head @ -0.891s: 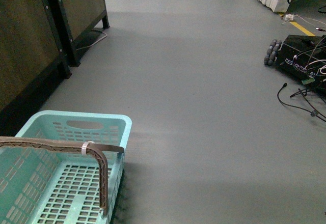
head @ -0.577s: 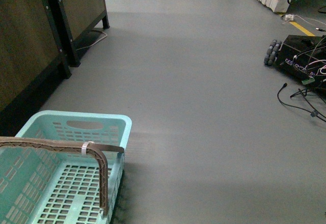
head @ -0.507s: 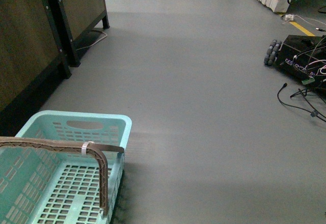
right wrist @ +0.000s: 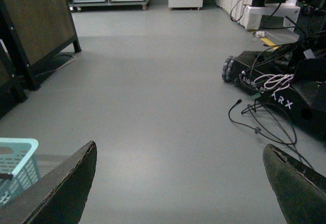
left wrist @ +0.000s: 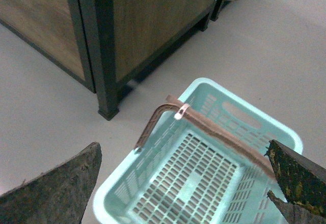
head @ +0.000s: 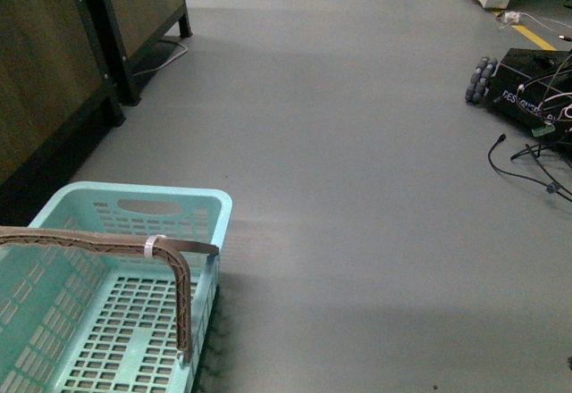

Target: Pick lemon and mango into basket

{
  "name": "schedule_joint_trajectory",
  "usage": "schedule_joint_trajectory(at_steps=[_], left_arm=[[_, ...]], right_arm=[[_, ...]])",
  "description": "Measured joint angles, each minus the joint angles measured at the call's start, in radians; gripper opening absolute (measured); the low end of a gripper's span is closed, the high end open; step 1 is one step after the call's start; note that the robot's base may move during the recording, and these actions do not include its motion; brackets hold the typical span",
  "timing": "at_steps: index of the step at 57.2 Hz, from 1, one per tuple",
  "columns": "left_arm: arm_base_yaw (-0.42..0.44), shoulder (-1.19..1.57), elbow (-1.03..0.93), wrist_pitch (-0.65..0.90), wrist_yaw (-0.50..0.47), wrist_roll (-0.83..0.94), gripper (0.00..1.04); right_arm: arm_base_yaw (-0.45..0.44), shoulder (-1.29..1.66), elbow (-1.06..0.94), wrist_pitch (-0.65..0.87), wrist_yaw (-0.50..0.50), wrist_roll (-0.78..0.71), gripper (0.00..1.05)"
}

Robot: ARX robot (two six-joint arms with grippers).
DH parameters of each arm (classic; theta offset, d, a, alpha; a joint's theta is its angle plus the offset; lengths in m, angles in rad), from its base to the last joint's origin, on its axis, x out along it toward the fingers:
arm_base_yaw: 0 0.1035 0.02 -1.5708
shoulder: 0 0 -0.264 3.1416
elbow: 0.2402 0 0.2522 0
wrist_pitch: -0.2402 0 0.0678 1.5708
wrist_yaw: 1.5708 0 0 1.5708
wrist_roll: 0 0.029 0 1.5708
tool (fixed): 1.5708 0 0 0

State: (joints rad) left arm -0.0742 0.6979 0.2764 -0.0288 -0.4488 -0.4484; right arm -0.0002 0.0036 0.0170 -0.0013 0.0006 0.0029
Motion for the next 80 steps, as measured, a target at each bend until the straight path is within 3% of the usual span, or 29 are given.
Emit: schedule_joint_trajectory(at_steps=[9, 17, 30, 47, 57, 80], left_arm=[[0.008, 0.333, 0.097, 0.179, 0.113, -0.159, 0.98], [-0.029, 0.586, 0.188, 0.245, 0.143, -0.304, 0.98], [-0.109, 0.838, 0.277, 0.289, 0.149, -0.524, 0.98], [-0.217, 1.019, 0.327, 0.348, 0.050, -0.792, 0.98], [-0.197, 1.086, 0.368, 0.354, 0.031, -0.876, 0.98], [-0.099, 1.299, 0.500, 0.381, 0.116, -0.878, 0.98]], right_arm=[[0.000, 0.000, 0.000, 0.000, 0.000, 0.000, 0.96], [0.000, 0.000, 0.000, 0.000, 0.000, 0.000, 0.96], [0.000, 0.000, 0.000, 0.000, 0.000, 0.000, 0.96], [0.000, 0.000, 0.000, 0.000, 0.000, 0.000, 0.96], [0.000, 0.000, 0.000, 0.000, 0.000, 0.000, 0.96], [0.000, 0.000, 0.000, 0.000, 0.000, 0.000, 0.96]])
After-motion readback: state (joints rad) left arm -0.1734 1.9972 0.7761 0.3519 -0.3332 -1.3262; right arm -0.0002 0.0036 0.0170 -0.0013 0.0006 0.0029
